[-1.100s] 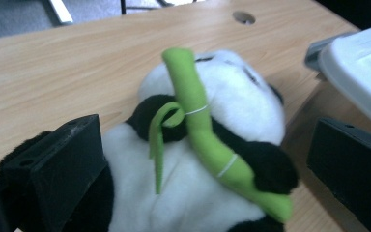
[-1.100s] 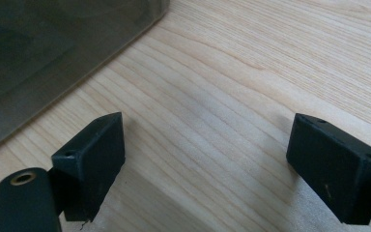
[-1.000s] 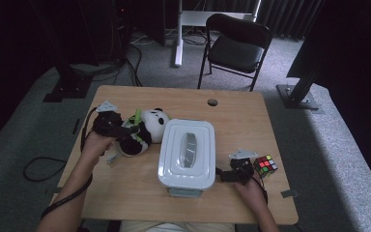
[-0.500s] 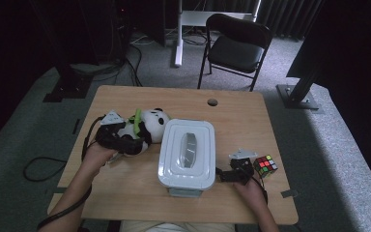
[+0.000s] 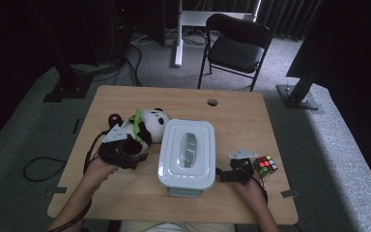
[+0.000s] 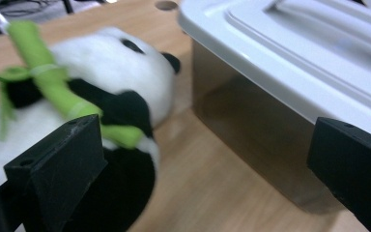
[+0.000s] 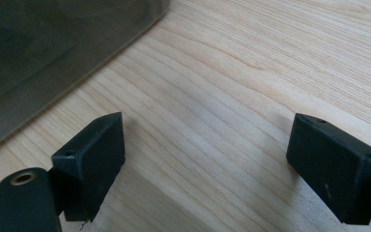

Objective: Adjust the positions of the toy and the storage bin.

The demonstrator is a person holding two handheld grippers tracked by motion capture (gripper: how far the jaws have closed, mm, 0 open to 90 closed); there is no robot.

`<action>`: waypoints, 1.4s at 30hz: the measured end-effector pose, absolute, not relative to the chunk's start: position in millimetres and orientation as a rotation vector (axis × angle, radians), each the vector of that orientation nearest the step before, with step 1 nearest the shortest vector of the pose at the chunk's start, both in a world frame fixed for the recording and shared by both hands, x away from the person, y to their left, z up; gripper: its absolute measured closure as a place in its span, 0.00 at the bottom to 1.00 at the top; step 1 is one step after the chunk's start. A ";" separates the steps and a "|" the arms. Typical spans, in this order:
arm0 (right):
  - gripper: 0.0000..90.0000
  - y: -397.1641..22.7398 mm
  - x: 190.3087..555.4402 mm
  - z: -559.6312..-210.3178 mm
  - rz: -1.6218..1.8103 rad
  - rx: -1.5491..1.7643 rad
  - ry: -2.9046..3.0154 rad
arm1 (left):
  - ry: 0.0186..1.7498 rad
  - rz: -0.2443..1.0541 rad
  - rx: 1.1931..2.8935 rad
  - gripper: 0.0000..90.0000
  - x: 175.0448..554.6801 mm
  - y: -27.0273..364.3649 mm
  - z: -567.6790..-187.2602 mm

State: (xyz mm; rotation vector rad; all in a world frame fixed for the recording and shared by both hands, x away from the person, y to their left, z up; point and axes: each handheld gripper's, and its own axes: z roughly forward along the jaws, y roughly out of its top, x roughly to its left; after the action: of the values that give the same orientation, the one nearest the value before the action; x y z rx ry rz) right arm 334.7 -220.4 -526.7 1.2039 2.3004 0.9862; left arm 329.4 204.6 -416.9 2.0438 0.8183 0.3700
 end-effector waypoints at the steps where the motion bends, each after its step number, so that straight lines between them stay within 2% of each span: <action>1: 0.15 -220.4 334.7 -526.7 0.986 1.204 2.300 | 0.819 0.361 2.048 0.01 328.4 203.3 -419.7; 11: 0.15 -220.4 334.7 -526.7 0.986 1.205 2.301 | 0.749 0.271 2.079 0.00 322.5 196.5 -459.2; 27: 0.15 -220.4 334.7 -526.7 0.986 1.203 2.301 | 0.782 0.349 2.075 0.00 318.2 201.7 -493.6; 42: 0.15 -220.4 334.6 -526.7 0.986 1.203 2.300 | 0.915 0.387 2.121 0.01 318.0 204.2 -514.4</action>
State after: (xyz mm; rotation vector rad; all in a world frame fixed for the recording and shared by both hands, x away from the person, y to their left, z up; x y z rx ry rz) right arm 334.6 -220.4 -526.7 1.2032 2.3000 0.9864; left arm 318.0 204.2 -514.4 2.1214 0.9150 0.3872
